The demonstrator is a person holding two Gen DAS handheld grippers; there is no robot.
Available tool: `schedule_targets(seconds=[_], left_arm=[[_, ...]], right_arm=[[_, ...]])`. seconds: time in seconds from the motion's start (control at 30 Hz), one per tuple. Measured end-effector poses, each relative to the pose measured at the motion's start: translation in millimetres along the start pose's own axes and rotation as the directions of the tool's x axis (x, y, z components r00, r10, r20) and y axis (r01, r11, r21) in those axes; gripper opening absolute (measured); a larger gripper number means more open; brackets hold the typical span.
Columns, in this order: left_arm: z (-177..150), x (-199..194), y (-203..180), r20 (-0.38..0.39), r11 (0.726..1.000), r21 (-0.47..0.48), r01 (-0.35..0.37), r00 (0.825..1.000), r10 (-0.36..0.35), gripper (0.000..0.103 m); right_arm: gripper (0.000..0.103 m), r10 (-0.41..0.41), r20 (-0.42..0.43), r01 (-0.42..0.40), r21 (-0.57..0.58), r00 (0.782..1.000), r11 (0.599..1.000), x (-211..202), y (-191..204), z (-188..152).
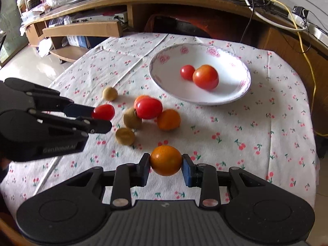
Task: Organize fruits
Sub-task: 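Carry the red tomato and the mandarin over the white bowl with both grippers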
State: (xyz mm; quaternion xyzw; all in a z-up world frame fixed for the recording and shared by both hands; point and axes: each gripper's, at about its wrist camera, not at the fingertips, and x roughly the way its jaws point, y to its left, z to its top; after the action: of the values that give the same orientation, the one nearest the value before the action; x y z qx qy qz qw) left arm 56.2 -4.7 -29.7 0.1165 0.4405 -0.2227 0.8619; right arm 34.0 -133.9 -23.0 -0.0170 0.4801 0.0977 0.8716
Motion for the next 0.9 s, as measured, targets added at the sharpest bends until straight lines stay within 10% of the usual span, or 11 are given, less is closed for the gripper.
schedule_targets(seconds=[0.9], left_arm=[[58,11,-20,0.082,1.0,0.006,-0.017,0.997,0.016,0.03]], right_arm=[[0.033,-0.087,0.114,0.073,0.123,0.99,0.99,-2,-36,53]])
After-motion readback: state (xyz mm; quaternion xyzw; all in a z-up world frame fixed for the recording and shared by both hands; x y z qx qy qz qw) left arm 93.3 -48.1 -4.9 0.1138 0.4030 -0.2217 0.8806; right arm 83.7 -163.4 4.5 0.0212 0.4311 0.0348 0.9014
